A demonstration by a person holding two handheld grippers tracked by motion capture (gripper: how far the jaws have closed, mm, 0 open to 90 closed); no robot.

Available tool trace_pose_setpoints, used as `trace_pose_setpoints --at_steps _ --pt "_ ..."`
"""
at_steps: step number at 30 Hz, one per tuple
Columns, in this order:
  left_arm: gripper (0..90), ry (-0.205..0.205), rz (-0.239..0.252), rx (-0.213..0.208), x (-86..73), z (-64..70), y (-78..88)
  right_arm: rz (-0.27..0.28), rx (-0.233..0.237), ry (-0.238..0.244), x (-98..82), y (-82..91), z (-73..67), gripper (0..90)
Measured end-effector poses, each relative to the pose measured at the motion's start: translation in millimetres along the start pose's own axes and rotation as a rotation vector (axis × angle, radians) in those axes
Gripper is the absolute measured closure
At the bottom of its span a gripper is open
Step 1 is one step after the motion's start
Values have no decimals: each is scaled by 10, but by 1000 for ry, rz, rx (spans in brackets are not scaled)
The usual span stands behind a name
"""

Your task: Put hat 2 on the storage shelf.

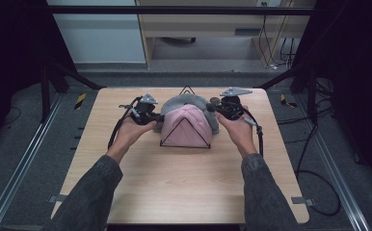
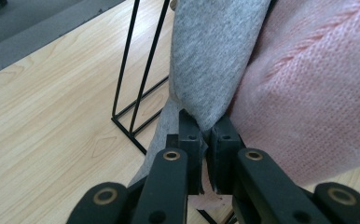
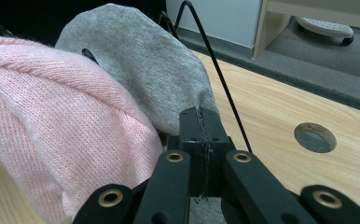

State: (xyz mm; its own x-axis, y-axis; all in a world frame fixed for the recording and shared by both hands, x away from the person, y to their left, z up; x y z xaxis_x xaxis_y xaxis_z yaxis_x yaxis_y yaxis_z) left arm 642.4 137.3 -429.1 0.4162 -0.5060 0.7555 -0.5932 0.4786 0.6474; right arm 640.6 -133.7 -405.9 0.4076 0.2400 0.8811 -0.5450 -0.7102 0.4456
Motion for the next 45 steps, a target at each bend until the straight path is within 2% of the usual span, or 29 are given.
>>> trace_pose_setpoints --at_steps 4,8,10,11,16,27,31,33,35,37,38,39,41,42,43,44,45 --pt "840 25 20 -7 -11 -5 10 -2 -11 -1 -12 6 -6 886" --pt "803 8 12 6 -23 4 6 3 -13 -7 -21 31 0 854" --pt "777 19 12 12 -25 -1 14 1 -12 -14 -27 36 -4 841" --pt "760 22 18 23 -25 -7 27 -1 -18 -9 -33 45 -2 806" --pt "718 17 14 40 -23 -14 81 7 -28 -11 -34 112 -1 738" --pt "688 7 13 54 -23 -22 131 13 -32 0 -11 186 -51 712" --pt "654 -4 21 79 -32 -26 202 11 -38 0 -9 217 -72 663" --pt "570 4 16 106 -42 -65 270 13 -52 2 9 248 -88 593" --pt "518 25 20 110 -40 -94 316 17 -58 8 27 268 -103 562" --pt "457 24 13 110 -38 -107 337 18 -58 7 34 279 -111 548" --pt "457 25 5 114 -35 -109 364 21 -58 4 40 290 -122 531" --pt "397 29 2 114 -34 -112 409 20 -58 6 51 314 -138 479" --pt "343 28 0 111 -34 -102 467 23 -69 0 62 348 -159 394" --pt "315 28 0 111 -34 -102 467 23 -69 0 62 348 -159 394" --pt "288 20 0 116 -40 -85 523 24 -67 -7 67 389 -183 310" --pt "263 20 0 116 -40 -85 523 24 -67 -7 67 389 -183 310" --pt "232 17 -7 119 -55 -67 564 5 -72 -12 59 425 -204 252"
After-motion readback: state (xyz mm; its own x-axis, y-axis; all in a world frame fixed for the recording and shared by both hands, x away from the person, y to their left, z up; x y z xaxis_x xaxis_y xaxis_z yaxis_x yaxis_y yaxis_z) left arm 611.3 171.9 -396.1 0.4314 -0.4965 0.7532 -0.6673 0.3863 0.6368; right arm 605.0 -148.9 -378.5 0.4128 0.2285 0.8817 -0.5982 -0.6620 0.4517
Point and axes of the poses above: each handheld gripper's, and its own axes: y roughly backward along the jaws, x roughly out of its top, z roughly to its right, the point moved 4 cm from there along -y, roughly forward along the jaws, and after that the axes turned 9 degrees about x, right-handed, at the moved point
